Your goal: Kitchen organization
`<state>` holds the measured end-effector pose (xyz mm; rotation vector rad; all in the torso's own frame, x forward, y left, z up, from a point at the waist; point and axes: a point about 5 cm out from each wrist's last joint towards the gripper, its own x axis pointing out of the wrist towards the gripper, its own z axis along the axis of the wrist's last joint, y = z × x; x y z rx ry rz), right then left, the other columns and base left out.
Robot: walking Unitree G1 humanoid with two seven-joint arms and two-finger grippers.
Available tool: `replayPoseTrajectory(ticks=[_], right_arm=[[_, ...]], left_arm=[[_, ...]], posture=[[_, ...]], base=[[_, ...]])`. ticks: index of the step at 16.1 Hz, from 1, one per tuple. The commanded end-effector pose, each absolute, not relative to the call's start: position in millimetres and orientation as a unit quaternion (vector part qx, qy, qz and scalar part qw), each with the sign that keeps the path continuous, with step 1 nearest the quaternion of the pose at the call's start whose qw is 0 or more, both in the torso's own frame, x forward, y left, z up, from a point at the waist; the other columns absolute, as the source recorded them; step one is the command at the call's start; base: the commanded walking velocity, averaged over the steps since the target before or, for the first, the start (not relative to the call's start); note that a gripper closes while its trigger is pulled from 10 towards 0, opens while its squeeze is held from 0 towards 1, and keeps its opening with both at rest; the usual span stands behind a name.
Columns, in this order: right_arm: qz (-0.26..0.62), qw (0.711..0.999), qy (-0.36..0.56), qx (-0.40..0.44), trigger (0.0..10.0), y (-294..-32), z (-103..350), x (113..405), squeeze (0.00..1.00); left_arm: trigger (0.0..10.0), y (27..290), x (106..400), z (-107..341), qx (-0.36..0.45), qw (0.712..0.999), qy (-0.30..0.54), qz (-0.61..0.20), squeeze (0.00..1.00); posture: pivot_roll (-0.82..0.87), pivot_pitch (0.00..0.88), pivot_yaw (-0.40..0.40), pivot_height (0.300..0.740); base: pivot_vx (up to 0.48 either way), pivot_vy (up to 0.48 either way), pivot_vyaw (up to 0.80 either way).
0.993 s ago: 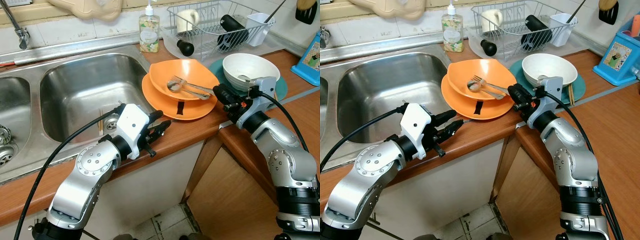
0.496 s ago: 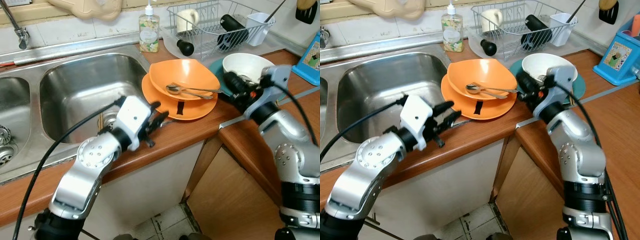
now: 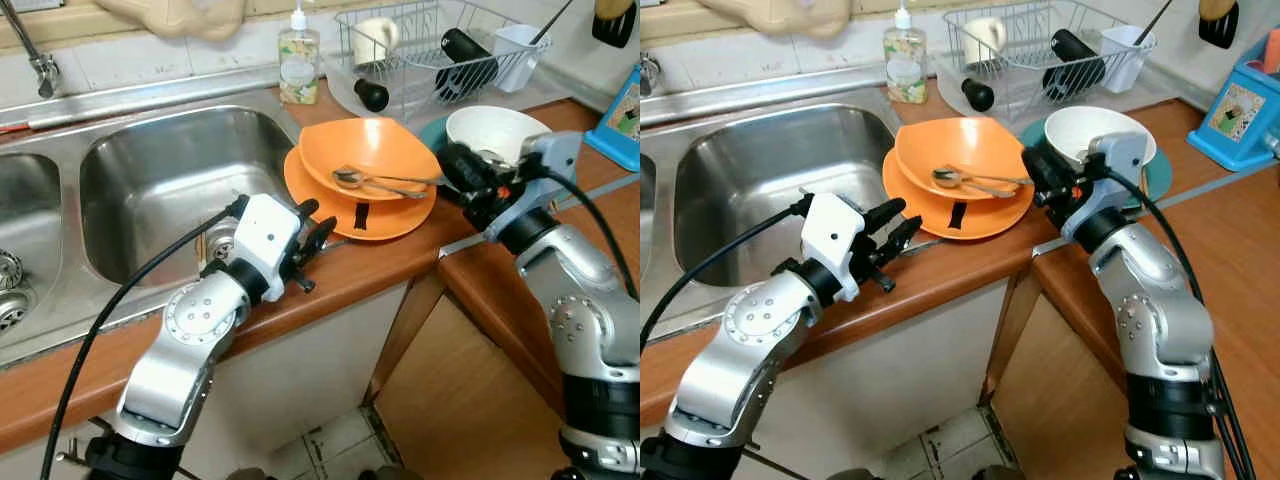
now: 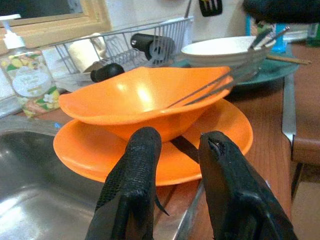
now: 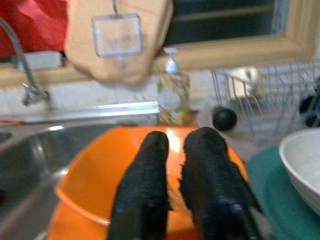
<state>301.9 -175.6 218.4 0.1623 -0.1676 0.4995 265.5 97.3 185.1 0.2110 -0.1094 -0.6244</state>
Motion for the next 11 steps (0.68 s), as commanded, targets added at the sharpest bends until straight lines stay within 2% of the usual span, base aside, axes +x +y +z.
replayPoseTrajectory(ticks=[1,4,5,11], right_arm=[[0.256,0.959,-0.086,0.088,10.0,-172.7,219.7,295.1,1.0],[0.255,0.961,-0.076,0.069,10.0,-165.3,212.9,284.3,1.0],[0.256,0.962,-0.07,0.057,10.0,-163.3,210.1,282.2,0.0],[0.243,0.968,-0.043,0.033,10.0,-157.2,197.8,287.0,0.0]], left_arm=[[10.0,103.5,267.0,185.1,0.109,0.95,-0.05,-0.288,0.0],[10.0,101.9,265.3,184.9,0.122,0.94,-0.049,-0.315,0.0],[10.0,101.6,265.1,184.8,0.122,0.939,-0.049,-0.318,0.0],[10.0,97.6,262.2,185.6,0.121,0.931,-0.048,-0.342,0.0]], posture=[[-0.04,0.042,0.009,0.74],[-0.05,0.045,0.012,0.74],[-0.05,0.045,0.015,0.74],[-0.04,0.042,0.015,0.74]], base=[[0.0,0.0,0.0],[0.0,0.0,0.0],[0.0,0.0,0.0],[0.0,0.0,0.0]])
